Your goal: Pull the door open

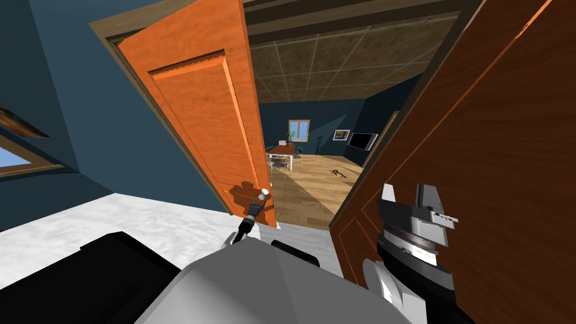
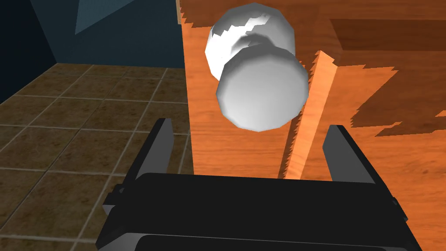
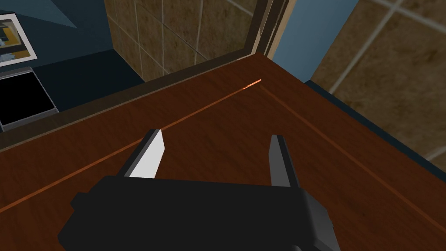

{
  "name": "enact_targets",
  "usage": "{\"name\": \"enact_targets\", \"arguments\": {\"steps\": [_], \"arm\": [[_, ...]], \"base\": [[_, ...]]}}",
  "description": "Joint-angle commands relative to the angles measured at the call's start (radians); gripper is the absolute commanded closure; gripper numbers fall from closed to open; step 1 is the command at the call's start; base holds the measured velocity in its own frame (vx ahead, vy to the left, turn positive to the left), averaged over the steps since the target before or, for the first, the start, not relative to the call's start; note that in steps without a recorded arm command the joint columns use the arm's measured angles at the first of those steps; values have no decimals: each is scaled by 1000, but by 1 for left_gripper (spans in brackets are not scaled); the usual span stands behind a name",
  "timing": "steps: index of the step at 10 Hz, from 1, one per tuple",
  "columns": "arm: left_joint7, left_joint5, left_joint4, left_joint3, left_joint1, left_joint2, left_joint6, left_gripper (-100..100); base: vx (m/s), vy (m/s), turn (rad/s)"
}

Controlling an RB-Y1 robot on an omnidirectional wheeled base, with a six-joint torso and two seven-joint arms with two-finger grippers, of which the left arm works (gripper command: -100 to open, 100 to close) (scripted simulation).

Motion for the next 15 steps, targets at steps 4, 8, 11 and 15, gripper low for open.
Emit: {"name": "enact_targets", "arguments": {"steps": [4, 8, 11, 15], "arm": [[4, 12, 39, 18, -10, 16, -18, 100], [4, 12, 39, 18, -10, 16, -18, 100], [47, 24, 42, 14, -10, 21, -16, 100], [142, 48, 46, 2, -14, 26, -17, 100]], "base": [[101, 0, -42], [-18, 5, -2], [-11, 8, -18], [-28, 13, -40]]}}
